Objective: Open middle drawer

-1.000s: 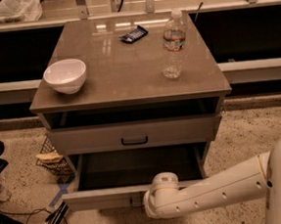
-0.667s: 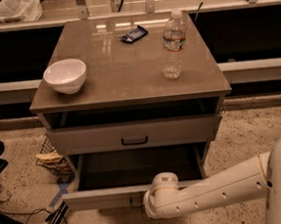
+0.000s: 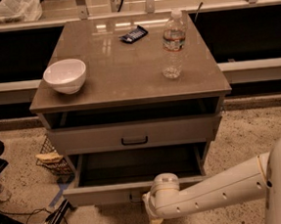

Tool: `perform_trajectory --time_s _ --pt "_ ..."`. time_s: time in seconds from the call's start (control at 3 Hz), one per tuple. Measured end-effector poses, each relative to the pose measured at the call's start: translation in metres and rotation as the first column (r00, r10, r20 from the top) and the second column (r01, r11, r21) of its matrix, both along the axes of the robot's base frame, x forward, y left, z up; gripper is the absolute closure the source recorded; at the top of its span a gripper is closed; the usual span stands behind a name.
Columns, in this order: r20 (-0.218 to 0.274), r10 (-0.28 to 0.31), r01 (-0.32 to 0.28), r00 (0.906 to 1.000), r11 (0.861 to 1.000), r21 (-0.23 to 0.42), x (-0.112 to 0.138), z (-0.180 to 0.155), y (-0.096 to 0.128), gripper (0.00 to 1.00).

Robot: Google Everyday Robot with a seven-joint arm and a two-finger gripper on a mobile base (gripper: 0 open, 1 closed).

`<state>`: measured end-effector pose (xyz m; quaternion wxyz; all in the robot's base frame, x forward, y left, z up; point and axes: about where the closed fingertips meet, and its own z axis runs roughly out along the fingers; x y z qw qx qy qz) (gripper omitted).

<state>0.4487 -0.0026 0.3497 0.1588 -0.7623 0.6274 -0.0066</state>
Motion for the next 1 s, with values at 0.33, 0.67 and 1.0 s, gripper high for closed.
perform_trajectory --time_s 0.33,0.67,1.0 --pt "0.012 -0.004 0.004 0.9999 1.0 -0.014 0.001 0.008 -0.004 0.46" --pt "0.068 -0.034 0.039 0.9971 0.996 -0.074 0.003 0.045 -0.019 0.7" --pt "0.167 -0.081 0.109 0.9827 0.98 -0.167 0.011 0.109 -0.047 0.93"
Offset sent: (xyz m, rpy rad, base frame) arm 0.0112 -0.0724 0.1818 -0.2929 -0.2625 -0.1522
